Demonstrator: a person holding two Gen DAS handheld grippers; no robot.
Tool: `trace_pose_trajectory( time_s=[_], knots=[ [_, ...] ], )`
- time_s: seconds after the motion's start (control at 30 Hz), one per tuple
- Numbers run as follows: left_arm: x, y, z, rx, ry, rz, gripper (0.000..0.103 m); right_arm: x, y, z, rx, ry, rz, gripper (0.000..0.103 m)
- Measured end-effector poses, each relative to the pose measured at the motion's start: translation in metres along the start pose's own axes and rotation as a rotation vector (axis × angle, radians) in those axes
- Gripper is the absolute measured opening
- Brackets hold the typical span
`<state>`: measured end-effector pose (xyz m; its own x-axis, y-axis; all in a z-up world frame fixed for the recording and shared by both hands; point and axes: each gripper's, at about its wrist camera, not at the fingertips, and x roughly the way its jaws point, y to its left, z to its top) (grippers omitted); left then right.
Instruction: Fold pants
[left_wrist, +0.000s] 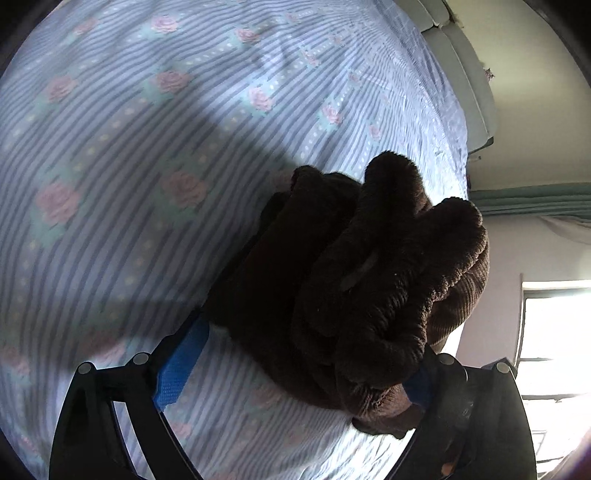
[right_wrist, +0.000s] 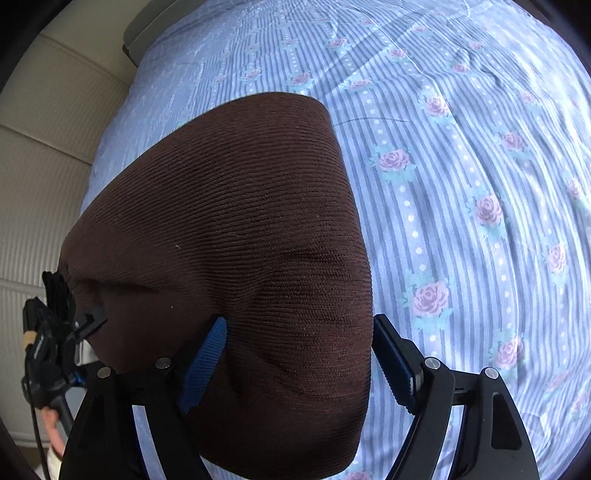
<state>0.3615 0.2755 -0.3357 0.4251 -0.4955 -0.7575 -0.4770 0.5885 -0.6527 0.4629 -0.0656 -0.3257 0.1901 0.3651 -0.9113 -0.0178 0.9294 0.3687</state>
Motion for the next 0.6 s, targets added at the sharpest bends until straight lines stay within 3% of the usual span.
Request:
trace_pose_trajectory(
  time_s=[0.1, 0.23, 0.43, 0.6],
  knots=[
    [0.006, -0.002, 0.006, -0.003, -0.004, -0.023, 0.086, 0.002, -0.001, 0.004, 0.003, -0.001, 0.010, 0.079],
    [0.004, -0.011, 0.008, 0.019, -0.020, -0.029, 0.068, 0.001, -0.003, 0.003, 0.008, 0.005, 0.041, 0.077],
    [-0.014, -0.038, 0.002, 0.138, -0.036, 0.040, 0.056, -0.018, 0.000, -0.004, 0.016, -0.006, 0.095, 0.049],
    [-0.039, -0.068, -0.011, 0.257, -0.079, 0.053, 0.055, -0.059, 0.006, -0.016, -0.010, -0.051, 0.107, 0.041]
  ],
)
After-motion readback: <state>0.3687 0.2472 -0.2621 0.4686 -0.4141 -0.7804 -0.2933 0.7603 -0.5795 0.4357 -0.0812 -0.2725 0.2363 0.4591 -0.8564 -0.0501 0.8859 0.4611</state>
